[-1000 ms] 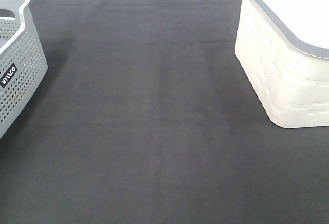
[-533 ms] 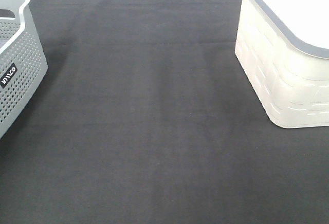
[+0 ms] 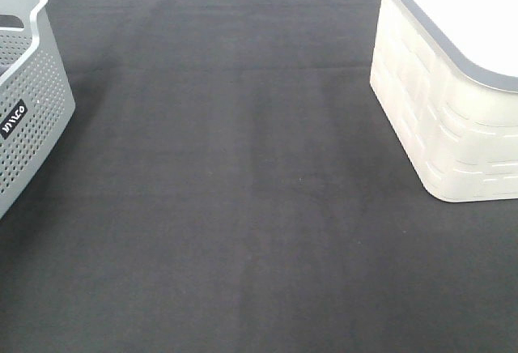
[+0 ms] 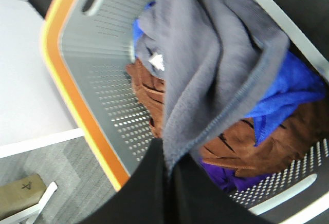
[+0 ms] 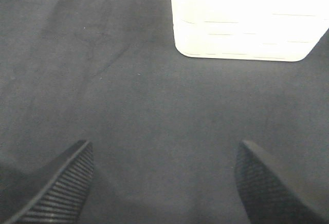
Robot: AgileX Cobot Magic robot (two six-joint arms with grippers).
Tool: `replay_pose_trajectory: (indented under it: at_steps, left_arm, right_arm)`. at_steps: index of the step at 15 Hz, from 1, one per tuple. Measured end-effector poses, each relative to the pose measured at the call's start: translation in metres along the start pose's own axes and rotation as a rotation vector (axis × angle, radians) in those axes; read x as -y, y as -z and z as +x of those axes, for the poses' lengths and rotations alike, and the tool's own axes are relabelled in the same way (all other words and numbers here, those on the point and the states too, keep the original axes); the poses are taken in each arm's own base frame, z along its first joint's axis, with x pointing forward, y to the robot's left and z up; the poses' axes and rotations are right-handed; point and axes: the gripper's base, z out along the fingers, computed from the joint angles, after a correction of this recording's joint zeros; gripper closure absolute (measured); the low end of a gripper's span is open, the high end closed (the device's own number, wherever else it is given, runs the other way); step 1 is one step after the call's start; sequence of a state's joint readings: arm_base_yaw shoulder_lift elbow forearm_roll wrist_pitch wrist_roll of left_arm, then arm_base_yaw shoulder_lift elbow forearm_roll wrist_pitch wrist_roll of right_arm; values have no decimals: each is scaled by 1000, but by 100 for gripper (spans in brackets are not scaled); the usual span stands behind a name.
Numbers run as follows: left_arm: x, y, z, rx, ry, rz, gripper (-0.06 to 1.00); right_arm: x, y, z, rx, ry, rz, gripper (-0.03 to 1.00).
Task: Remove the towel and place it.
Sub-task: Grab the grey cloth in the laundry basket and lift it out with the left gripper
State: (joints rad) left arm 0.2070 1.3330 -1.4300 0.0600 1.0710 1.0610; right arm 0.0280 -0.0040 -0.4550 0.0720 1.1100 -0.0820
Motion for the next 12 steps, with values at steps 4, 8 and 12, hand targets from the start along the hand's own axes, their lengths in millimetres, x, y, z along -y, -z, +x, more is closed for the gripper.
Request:
replay_pose_trajectory:
  at_steps: [4,8,12]
  left_arm:
    - [-1,14,0,27,15,-49,94]
    - [-13,58,-10,157,54,-151,94]
    - [-23,94,-27,299,49,-230,94]
  right_arm:
    - [0,0,0,0,0,0,23]
    - [0,0,0,0,0,0,23]
    - [0,0,0,0,0,0,23]
